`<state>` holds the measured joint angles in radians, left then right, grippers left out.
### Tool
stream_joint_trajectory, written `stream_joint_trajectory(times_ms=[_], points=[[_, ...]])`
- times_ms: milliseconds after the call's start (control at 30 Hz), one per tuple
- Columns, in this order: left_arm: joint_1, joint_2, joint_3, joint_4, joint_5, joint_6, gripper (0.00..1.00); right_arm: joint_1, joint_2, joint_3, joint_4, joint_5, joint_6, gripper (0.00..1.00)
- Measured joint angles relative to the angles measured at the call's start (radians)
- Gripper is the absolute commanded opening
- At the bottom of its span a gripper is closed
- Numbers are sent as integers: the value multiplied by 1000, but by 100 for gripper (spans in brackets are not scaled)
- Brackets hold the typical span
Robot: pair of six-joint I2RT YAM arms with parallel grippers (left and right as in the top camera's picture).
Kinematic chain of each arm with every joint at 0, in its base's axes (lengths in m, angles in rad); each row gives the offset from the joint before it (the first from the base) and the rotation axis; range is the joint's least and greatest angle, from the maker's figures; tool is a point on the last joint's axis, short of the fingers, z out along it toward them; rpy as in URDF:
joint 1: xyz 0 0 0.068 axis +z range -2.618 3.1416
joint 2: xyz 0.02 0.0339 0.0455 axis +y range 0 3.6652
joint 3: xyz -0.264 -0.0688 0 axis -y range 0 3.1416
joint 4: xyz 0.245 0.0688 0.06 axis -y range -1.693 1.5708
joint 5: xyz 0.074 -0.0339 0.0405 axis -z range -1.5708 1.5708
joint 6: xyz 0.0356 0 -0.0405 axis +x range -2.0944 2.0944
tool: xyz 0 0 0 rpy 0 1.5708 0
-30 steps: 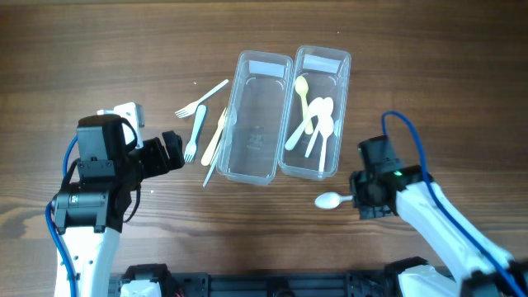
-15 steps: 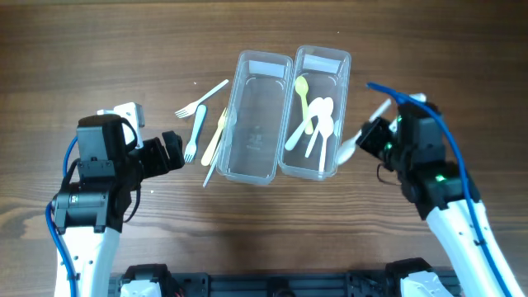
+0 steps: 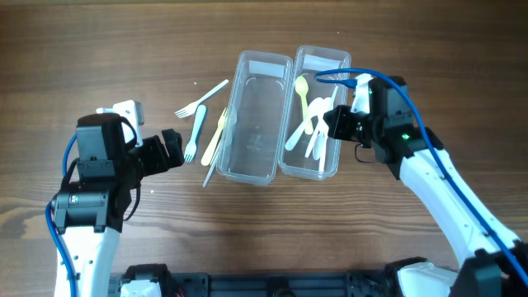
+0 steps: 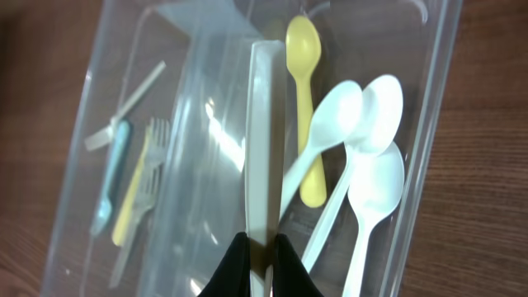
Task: Pack container
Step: 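Lift the white spoon and drop it into the right container, then reach the left gripper to the forks beside the left container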
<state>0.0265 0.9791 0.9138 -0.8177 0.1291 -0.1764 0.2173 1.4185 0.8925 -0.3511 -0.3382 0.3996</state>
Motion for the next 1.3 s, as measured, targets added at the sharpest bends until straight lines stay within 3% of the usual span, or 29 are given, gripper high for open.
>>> stream_joint_trajectory(times_ms=[133,333,433,500,533,567,600,633,667,900,1300], points=[[0,0,0,14,0,0,100,0,4,12,-47,-11,-76,62],[0,0,0,51,11,0,100,0,-63,209,-288,6,-162,64],[0,0,0,63,46,0,99,0,-121,271,-318,18,-169,66],[0,0,0,67,66,0,88,0,-164,278,-319,43,-171,68],[0,0,0,67,79,4,75,0,-195,278,-324,69,-171,70],[0,0,0,67,85,5,53,0,-226,278,-323,97,-169,71],[0,0,0,66,90,5,39,0,-246,278,-323,117,-166,72],[0,2,0,66,90,3,11,0,-273,278,-323,141,-161,72],[0,8,0,64,87,3,4,0,-294,278,-323,153,-158,72],[-9,230,2,106,18,-24,4,0,-430,279,-322,209,-151,72],[-269,574,3,244,-80,-37,4,0,-430,279,-372,212,-150,72]])
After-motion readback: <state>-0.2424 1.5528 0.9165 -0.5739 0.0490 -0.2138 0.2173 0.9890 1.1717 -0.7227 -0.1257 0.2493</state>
